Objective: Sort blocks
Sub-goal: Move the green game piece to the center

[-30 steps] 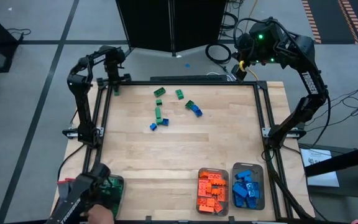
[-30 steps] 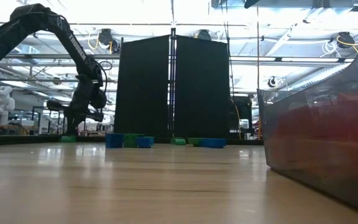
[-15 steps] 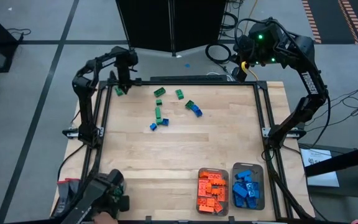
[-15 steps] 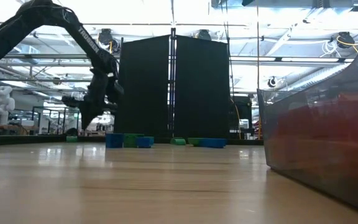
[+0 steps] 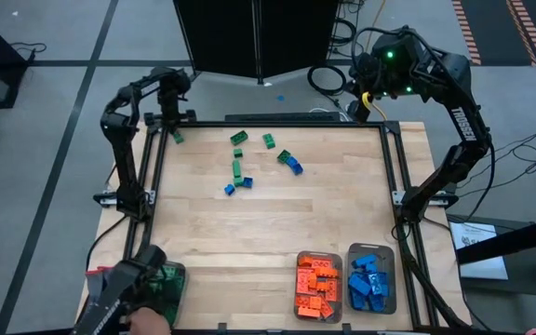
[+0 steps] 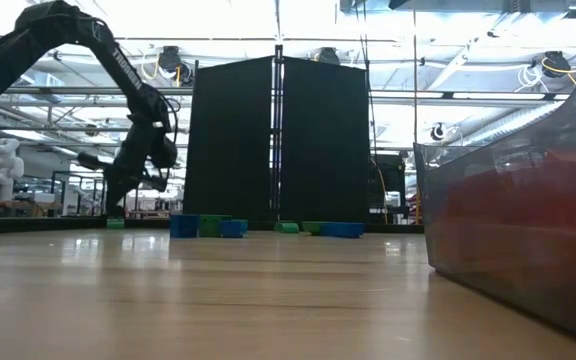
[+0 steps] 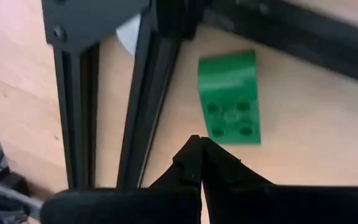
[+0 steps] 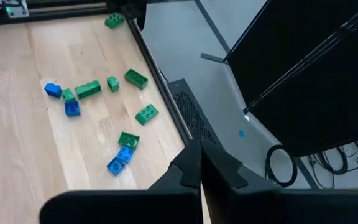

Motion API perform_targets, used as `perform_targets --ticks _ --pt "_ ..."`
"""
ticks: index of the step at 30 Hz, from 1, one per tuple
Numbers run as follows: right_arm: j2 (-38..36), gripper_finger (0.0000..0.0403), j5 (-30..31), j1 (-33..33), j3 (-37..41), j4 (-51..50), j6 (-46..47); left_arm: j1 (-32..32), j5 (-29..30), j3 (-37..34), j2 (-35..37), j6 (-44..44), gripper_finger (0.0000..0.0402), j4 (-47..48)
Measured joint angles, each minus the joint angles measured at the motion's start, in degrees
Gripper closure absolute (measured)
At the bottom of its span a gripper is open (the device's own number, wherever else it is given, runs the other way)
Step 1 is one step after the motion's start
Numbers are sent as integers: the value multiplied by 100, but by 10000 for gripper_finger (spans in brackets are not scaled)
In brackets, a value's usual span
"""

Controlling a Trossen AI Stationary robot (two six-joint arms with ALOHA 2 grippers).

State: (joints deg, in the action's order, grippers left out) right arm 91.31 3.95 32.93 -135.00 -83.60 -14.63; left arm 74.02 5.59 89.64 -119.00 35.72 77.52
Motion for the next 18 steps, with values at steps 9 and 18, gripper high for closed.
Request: perform_targets --ticks 9,18 --pt "0 403 -53 0 0 240 17 83 54 -4 -282 102 402 -126" --pt "0 403 -278 -2 0 170 162 -198 -569 -19 -496 -536 402 -386"
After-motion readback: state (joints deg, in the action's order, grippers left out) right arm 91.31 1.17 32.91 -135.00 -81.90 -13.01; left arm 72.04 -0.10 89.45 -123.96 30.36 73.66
